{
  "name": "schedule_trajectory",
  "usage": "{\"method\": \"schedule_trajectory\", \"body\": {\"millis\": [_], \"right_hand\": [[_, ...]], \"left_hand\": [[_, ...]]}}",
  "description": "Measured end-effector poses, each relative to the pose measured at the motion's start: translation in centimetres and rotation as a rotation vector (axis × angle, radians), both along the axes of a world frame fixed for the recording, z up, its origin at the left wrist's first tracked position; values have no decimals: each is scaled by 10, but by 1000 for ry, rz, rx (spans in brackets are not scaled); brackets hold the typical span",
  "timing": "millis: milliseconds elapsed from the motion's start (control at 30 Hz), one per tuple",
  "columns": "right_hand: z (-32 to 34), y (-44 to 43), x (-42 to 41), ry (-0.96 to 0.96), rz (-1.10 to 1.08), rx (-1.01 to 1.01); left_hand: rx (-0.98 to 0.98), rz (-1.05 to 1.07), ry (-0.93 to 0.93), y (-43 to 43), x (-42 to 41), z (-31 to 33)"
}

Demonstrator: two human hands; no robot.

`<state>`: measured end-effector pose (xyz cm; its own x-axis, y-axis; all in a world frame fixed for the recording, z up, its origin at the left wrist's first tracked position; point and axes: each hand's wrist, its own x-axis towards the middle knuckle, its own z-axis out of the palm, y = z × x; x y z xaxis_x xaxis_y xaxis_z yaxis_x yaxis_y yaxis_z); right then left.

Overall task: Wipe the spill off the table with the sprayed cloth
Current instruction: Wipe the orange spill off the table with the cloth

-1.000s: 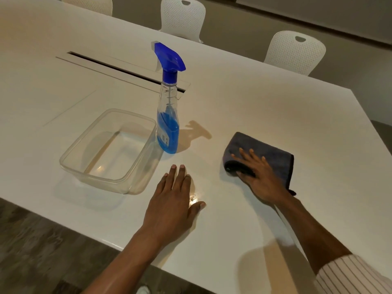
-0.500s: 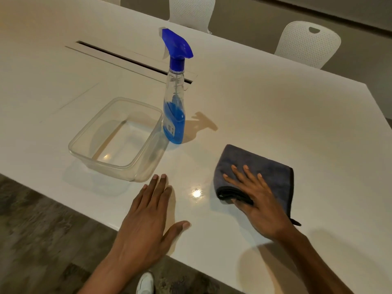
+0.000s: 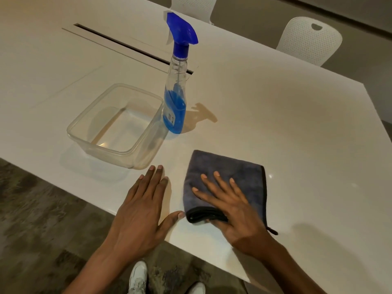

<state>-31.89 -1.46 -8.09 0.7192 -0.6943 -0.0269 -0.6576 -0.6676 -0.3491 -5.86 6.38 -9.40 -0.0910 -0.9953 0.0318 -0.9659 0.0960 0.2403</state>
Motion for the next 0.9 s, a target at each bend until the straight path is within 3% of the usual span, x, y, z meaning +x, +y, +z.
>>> {"method": "schedule_trajectory", "body": {"millis": [67,167,333,600,733,900], "right_hand": [[2,-4,-16,-67,-12,56],[1,-35,-25,-39,-104,-16],[-3,-77,18,-10,-175,-36],[-2,17,-11,123,-80,-98],[4,22,-68,24,-202,-35],[-6,-24,-81,100,-392,-63]], "left_hand": [[-4,1,6,0,0,0],[-4,8,12,1,-1,1],[0,11,10,0,-4,2],[-11,15,-38,-4,-5,2],[-54,6,42,-5,-15,1],[-81,-87,75,-7,-42,-1]]}}
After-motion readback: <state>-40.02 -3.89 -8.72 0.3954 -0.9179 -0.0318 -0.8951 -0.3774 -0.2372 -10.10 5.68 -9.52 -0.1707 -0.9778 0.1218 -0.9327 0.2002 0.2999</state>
